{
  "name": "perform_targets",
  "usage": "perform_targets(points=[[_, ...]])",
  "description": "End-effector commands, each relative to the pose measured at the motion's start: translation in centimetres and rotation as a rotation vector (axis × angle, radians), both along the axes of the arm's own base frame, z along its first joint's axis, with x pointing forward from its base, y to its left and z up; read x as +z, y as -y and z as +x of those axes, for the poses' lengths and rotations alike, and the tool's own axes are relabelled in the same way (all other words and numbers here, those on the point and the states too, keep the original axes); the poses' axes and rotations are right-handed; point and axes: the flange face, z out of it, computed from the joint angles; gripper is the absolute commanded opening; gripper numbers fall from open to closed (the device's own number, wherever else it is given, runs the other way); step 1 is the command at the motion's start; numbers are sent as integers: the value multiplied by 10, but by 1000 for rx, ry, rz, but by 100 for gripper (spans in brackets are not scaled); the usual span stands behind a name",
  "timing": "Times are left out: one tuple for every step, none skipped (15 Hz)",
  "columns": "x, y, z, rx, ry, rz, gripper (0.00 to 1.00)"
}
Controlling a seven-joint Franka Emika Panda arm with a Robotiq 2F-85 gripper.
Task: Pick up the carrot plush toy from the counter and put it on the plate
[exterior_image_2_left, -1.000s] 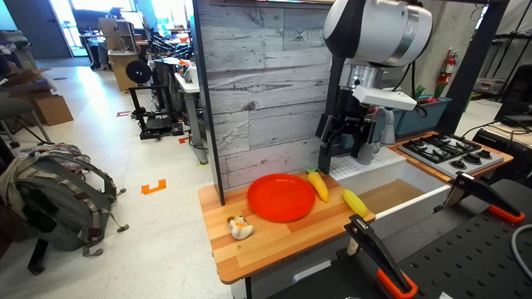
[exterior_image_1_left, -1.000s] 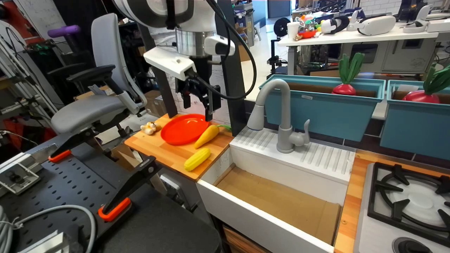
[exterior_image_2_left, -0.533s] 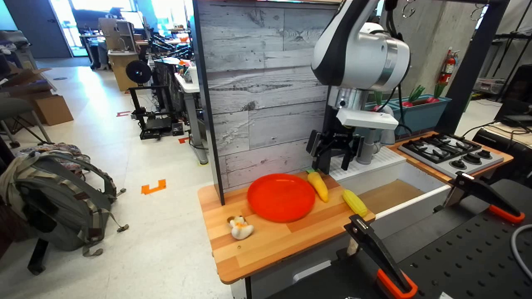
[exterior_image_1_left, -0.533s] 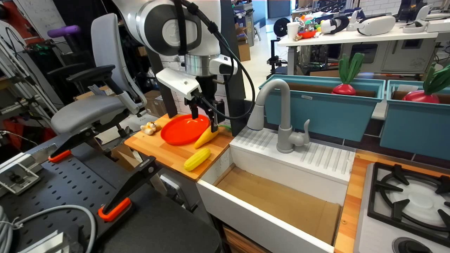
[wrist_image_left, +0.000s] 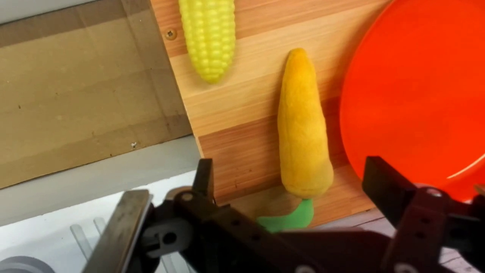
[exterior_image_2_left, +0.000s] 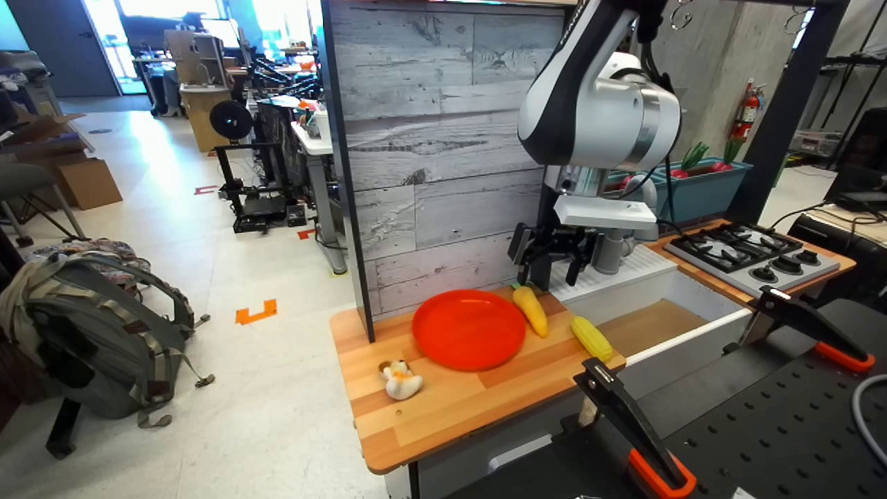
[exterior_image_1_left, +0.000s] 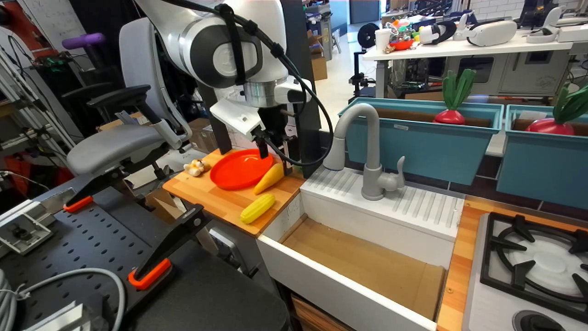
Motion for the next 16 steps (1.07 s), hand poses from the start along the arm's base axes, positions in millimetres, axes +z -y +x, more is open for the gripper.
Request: perform_targets(points=[[-9,-6,5,-14,50,-31,100],[-11,-7,5,-18,59,-36,100],[-13,-8,5,-23,67,-40,100],[-15,-9,5,-27,73,-45,100],[-18,-9,4,-30,80,-51,100],[-21,-11,4,-30,83,-56,100],[-23,-12,3,-29,86,-60,100],[-26,-13,3,-28,86,-66,100],[-28,-13,3,-28,85,-72,100],[-30,-14,2,-26,80,-77,100],[-32,-14,2,-26,75,-83,75],[-32,-13,2,-27,74,-91,74],[-33,-12,3,-25,73,-94,65],[-33,-10,4,-25,74,-100,58],[-33,-9,4,-25,73,-105,49],[-34,-6,5,-25,72,-111,42]])
